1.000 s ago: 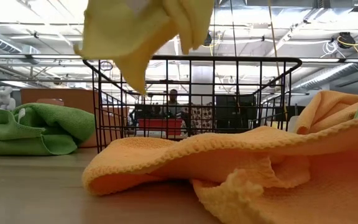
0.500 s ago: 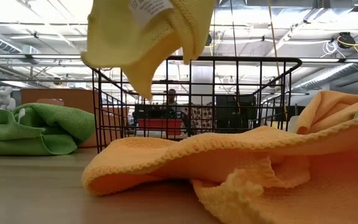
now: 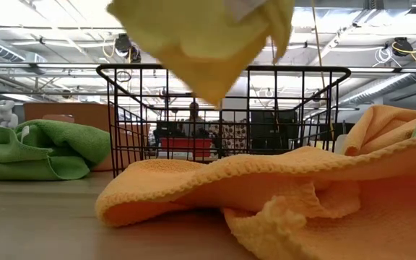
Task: Sort microfiber towel by color & place in baskets
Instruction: Put the yellow microfiber towel into the white bin
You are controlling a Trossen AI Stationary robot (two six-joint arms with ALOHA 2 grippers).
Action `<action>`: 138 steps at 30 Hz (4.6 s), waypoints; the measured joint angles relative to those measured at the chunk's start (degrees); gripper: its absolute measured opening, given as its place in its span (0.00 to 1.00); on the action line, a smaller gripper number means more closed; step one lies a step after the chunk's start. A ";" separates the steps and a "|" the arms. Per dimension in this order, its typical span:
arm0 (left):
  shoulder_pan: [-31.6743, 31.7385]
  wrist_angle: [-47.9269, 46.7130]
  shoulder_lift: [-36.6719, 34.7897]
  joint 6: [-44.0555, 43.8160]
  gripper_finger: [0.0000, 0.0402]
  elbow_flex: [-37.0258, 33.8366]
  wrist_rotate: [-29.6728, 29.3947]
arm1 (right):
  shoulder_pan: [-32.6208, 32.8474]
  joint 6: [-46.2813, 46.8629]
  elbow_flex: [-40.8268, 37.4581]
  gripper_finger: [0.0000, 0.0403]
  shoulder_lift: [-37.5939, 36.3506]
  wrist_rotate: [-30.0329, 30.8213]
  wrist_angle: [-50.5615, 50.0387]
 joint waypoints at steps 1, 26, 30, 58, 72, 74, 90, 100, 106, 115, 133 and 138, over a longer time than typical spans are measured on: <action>-0.33 0.01 0.00 -0.06 0.67 -0.45 -1.10 | 0.47 -0.05 0.00 0.01 -0.46 0.41 -0.17; -3.90 15.71 0.00 5.09 0.31 -4.56 -6.95 | 4.33 -1.19 0.00 0.02 -3.46 22.02 -0.09; -3.23 19.15 0.00 8.59 0.18 -4.56 -7.08 | 4.31 -1.16 0.00 0.02 -3.41 21.31 1.22; 3.42 36.74 0.07 15.01 0.02 -4.61 -5.45 | 4.31 -1.17 0.02 0.16 -0.79 13.39 10.85; 4.38 41.72 0.11 15.38 0.02 -4.67 -4.33 | 1.79 0.35 0.02 0.72 1.66 10.81 9.90; 4.84 41.99 0.11 15.50 0.02 -4.67 -3.21 | 1.02 0.20 0.02 0.76 1.70 10.98 9.98; 5.24 40.46 0.11 15.58 0.07 -4.67 -2.78 | 0.42 -2.68 0.02 0.05 1.72 10.80 9.48; 2.23 33.23 0.09 15.26 0.34 -4.58 -4.02 | 0.19 -4.52 0.00 0.02 -0.72 14.03 4.66; 0.56 16.54 0.09 5.84 0.46 -4.58 -12.50 | -1.59 -2.44 0.00 0.03 -6.91 15.95 -4.27; 0.34 6.30 0.09 -2.83 0.47 -4.58 -15.06 | -10.71 9.18 0.00 0.03 -19.91 16.77 -30.63; 5.21 9.03 0.02 12.31 0.47 -3.96 -19.08 | -40.93 29.84 -7.89 0.03 -32.31 16.04 -60.79; 5.12 7.44 0.02 15.02 0.47 -3.95 -18.57 | -50.16 29.51 -11.41 0.03 -32.30 7.09 -60.02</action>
